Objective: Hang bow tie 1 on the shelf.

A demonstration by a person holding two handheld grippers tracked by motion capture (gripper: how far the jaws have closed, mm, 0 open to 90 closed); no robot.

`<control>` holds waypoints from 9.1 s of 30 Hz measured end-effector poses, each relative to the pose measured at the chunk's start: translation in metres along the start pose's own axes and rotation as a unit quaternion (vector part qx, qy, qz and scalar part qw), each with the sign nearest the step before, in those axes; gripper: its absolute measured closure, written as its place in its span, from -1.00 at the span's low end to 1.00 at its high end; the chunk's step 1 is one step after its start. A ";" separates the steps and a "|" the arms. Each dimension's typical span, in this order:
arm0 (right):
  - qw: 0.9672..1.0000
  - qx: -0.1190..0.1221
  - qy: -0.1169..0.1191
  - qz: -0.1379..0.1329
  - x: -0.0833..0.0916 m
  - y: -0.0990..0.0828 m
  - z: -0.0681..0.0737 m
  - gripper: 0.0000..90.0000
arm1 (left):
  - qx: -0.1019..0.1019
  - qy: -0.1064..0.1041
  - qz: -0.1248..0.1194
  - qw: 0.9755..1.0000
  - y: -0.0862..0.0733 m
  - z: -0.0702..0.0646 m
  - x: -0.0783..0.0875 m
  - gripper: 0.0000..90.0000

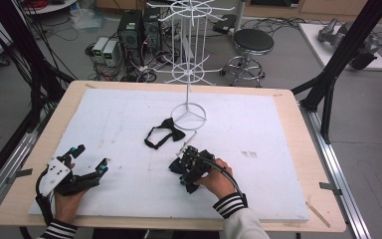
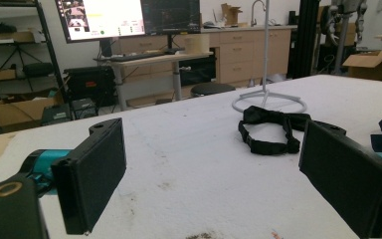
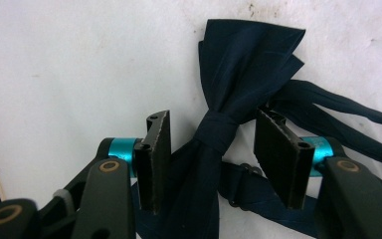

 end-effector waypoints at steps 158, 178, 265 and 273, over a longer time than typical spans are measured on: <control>0.868 -0.177 -0.219 -0.409 0.199 0.054 -0.147 0.66 | -0.001 0.000 0.002 1.000 0.000 0.000 0.000 -0.74; 0.871 -0.168 -0.224 -0.405 0.192 0.070 -0.146 0.66 | 0.000 0.000 0.001 1.000 0.000 -0.001 0.000 -0.74; 0.836 -0.147 -0.252 -0.464 0.185 -0.043 -0.108 -0.74 | -0.001 -0.003 -0.004 1.000 0.000 0.000 0.001 -0.74; 0.826 -0.153 -0.259 -0.476 0.162 -0.088 -0.093 -0.74 | 0.001 -0.003 -0.005 1.000 0.000 0.000 0.001 -0.74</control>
Point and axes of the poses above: each handheld gripper's, and its own axes: x roughly backward along the jaws, y roughly out of its top, z roughly to its left, the point moved 8 cm from there along -x, roughly forward along the jaws, and after that the axes turned 5 degrees about -y, right-handed, at the moved point
